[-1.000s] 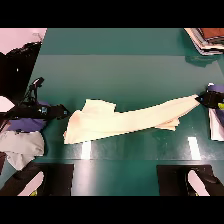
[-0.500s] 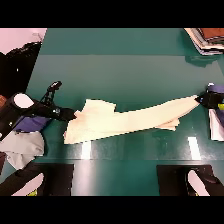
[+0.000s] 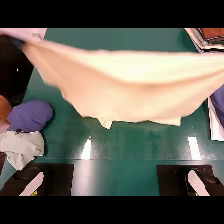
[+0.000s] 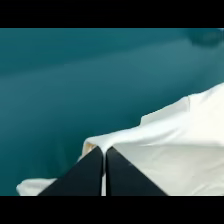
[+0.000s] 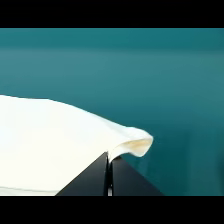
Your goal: Fold the shirts.
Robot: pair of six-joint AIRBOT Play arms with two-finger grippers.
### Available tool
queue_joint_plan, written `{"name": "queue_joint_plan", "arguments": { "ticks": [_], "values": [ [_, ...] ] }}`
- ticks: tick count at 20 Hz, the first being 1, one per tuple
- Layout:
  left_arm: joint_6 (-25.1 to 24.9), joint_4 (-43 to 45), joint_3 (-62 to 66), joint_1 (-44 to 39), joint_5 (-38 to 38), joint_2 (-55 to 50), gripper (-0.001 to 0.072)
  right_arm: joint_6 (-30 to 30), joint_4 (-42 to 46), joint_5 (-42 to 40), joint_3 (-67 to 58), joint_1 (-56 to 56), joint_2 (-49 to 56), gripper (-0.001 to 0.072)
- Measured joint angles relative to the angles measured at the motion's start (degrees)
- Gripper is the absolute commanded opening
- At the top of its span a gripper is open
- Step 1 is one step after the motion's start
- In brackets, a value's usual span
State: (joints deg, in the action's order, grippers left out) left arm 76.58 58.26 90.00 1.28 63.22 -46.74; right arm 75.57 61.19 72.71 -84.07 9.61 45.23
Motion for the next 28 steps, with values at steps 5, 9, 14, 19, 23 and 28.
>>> {"name": "queue_joint_plan", "arguments": {
  "ticks": [5, 9, 14, 19, 23, 28],
  "values": [
    [0.15, 0.79, 26.43, 0.72, -1.73, 1.51, 0.0025, -0.02, -0.02, 0.07, -15.74, 0.0, -0.72, 0.0013],
    [1.92, 0.66, 35.67, 0.83, -5.86, 1.75, 0.0024, -0.02, 1.38, 0.2, -23.1, 0.0, -2.14, 0.0013],
    [2.73, 0.22, 34.99, 0.83, -8.57, 0.11, 0.0024, 0.94, 4.85, 5.09, -26.95, 0.0, -0.81, 0.0013],
    [2.95, 1.03, 24.2, 0.83, -7.19, -7.26, 0.0025, 4.28, 5.86, 16.41, -27.69, 0.0, 9.84, 0.0013],
    [3.04, 1.44, 17.81, 0.83, 0.92, -20.24, 0.0025, 5.42, 6.21, 21.18, -24.06, 0.0, 22.16, 0.0013],
    [3.04, 1.46, 15.26, 0.83, 8.59, -40.39, 0.0026, 5.97, 6.45, 14.67, -11.91, -0.81, 36.61, 0.0013]
  ]
}}
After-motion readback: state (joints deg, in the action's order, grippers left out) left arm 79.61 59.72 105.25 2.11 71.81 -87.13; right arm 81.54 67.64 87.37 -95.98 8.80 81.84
